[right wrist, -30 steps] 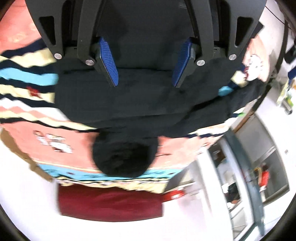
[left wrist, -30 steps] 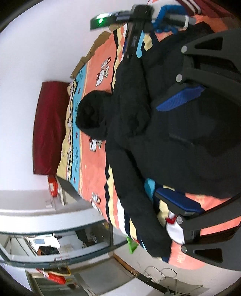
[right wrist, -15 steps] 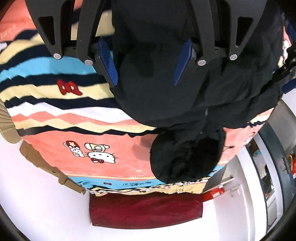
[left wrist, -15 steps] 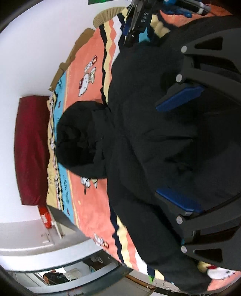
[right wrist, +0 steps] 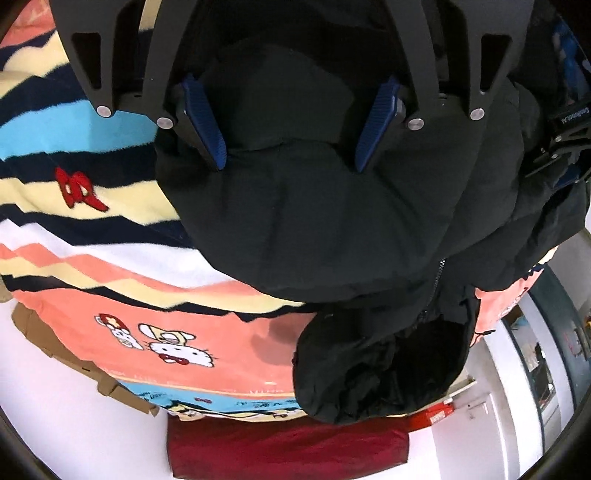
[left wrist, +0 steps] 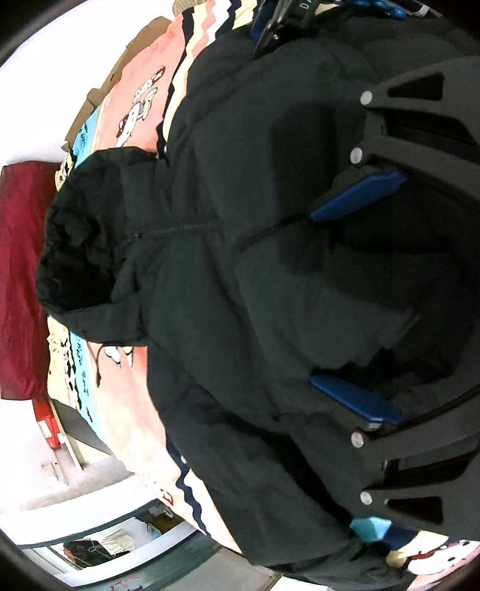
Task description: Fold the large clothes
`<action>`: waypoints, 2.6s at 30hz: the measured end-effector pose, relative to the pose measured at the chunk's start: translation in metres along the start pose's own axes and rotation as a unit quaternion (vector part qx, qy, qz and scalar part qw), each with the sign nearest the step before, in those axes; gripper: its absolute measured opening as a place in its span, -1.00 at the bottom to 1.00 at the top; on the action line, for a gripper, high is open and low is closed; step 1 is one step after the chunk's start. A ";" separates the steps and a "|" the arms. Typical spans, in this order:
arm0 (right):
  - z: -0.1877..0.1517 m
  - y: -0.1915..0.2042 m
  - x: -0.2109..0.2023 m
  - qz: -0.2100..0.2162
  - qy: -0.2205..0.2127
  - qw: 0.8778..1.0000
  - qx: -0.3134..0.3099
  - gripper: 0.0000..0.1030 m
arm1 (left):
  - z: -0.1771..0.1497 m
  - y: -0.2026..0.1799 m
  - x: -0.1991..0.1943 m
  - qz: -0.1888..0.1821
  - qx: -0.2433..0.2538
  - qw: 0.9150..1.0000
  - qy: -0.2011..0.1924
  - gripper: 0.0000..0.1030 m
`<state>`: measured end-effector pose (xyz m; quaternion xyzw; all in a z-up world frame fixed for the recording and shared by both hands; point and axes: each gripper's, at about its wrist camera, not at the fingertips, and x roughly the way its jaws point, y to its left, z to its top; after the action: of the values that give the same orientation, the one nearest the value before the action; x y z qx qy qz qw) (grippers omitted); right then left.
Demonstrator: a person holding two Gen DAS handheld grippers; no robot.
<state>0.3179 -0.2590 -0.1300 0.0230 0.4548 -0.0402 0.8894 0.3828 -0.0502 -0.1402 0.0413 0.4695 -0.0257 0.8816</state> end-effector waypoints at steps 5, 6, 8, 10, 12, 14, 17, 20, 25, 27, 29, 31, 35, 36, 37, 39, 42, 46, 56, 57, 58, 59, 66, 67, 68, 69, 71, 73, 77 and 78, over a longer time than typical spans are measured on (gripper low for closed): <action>-0.013 -0.004 -0.039 -0.002 -0.012 1.000 0.015 0.38 | -0.010 0.018 -0.051 -0.009 -0.008 0.999 -0.039 0.65; -0.018 -0.004 -0.048 0.001 -0.013 1.000 0.021 0.38 | -0.012 0.022 -0.060 -0.012 -0.011 0.999 -0.042 0.65; -0.029 -0.002 -0.066 0.005 -0.016 1.000 0.026 0.38 | -0.020 0.032 -0.088 -0.019 -0.016 0.998 -0.055 0.65; -0.041 0.003 -0.085 0.005 -0.019 1.000 0.024 0.38 | -0.029 0.039 -0.112 -0.017 -0.011 0.998 -0.064 0.65; -0.053 0.009 -0.106 0.010 -0.025 0.999 0.024 0.39 | -0.039 0.046 -0.134 -0.015 -0.008 0.997 -0.070 0.65; -0.062 0.014 -0.122 0.016 -0.027 0.999 0.025 0.39 | -0.052 0.058 -0.156 -0.019 -0.012 0.997 -0.068 0.65; -0.080 0.026 -0.149 0.023 -0.038 0.999 0.025 0.39 | -0.069 0.074 -0.181 -0.023 -0.027 0.997 -0.073 0.65; -0.095 0.038 -0.168 0.028 -0.045 0.998 0.021 0.39 | -0.089 0.090 -0.203 -0.020 -0.038 0.996 -0.081 0.65; -0.118 0.054 -0.198 0.041 -0.057 0.997 0.014 0.39 | -0.125 0.117 -0.232 -0.028 -0.060 0.994 -0.089 0.65; -0.126 0.059 -0.208 0.046 -0.063 0.997 0.011 0.39 | -0.139 0.126 -0.240 -0.022 -0.066 0.993 -0.091 0.65; -0.131 0.061 -0.216 0.050 -0.068 0.996 0.009 0.39 | -0.152 0.135 -0.243 -0.016 -0.071 0.993 -0.092 0.65; -0.135 0.063 -0.221 0.053 -0.071 0.996 0.009 0.39 | -0.164 0.142 -0.244 -0.016 -0.076 0.993 -0.087 0.65; -0.141 0.068 -0.226 0.062 -0.071 0.995 0.013 0.39 | -0.183 0.161 -0.239 -0.020 -0.101 0.991 -0.084 0.65; -0.142 0.069 -0.227 0.062 -0.071 0.995 0.013 0.39 | -0.185 0.167 -0.237 -0.024 -0.109 0.990 -0.083 0.65; -0.142 0.071 -0.227 0.062 -0.070 0.996 0.013 0.39 | -0.189 0.176 -0.233 -0.032 -0.123 0.989 -0.081 0.65; -0.142 0.075 -0.226 0.061 -0.068 0.996 0.013 0.39 | -0.194 0.195 -0.225 -0.041 -0.148 0.985 -0.079 0.65; -0.141 0.082 -0.222 0.060 -0.064 0.996 0.013 0.39 | -0.200 0.227 -0.210 -0.054 -0.188 0.978 -0.079 0.65; -0.140 0.092 -0.212 0.060 -0.053 0.997 0.009 0.39 | -0.209 0.278 -0.185 -0.072 -0.255 0.961 -0.077 0.65; -0.140 0.104 -0.199 0.036 -0.028 0.999 -0.011 0.39 | -0.226 0.397 -0.126 -0.066 -0.402 0.908 -0.093 0.65; -0.140 0.103 -0.198 0.034 -0.027 0.999 -0.009 0.39 | -0.228 0.406 -0.123 -0.065 -0.409 0.905 -0.094 0.65; -0.139 0.101 -0.196 0.032 -0.026 0.999 -0.006 0.39 | -0.229 0.416 -0.120 -0.063 -0.419 0.901 -0.094 0.61; -0.138 0.100 -0.194 0.031 -0.024 0.999 -0.002 0.39 | -0.231 0.426 -0.116 -0.062 -0.428 0.897 -0.094 0.61; -0.136 0.097 -0.183 0.019 -0.009 1.000 0.005 0.39 | -0.230 0.481 -0.089 -0.099 -0.496 0.855 -0.113 0.53; -0.136 0.096 -0.182 0.017 -0.008 1.000 0.006 0.39 | -0.229 0.486 -0.086 -0.105 -0.503 0.850 -0.114 0.52; -0.136 0.095 -0.182 0.015 -0.008 1.000 0.008 0.39 | -0.227 0.491 -0.081 -0.110 -0.513 0.844 -0.114 0.49; -0.136 0.093 -0.182 0.014 -0.008 1.000 0.011 0.39 | -0.226 0.493 -0.078 -0.111 -0.516 0.841 -0.114 0.47; -0.135 0.091 -0.182 0.013 -0.009 1.000 0.017 0.39 | -0.225 0.497 -0.072 -0.111 -0.525 0.836 -0.113 0.27; -0.133 0.088 -0.181 0.012 -0.010 1.000 0.022 0.39 | -0.227 0.502 -0.068 -0.112 -0.530 0.833 -0.111 -0.06; -0.132 0.088 -0.178 0.015 -0.010 1.000 0.023 0.39 | -0.233 0.507 -0.062 -0.124 -0.538 0.827 -0.105 -0.61; -0.133 0.089 -0.177 0.017 -0.009 1.000 0.022 0.39 | -0.233 0.506 -0.063 -0.124 -0.534 0.829 -0.106 -0.65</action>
<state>0.1156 -0.1515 -0.0635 0.0498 0.4452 -0.0356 0.8933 0.1979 0.4768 -0.1922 -0.4975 0.3146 0.1158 0.8001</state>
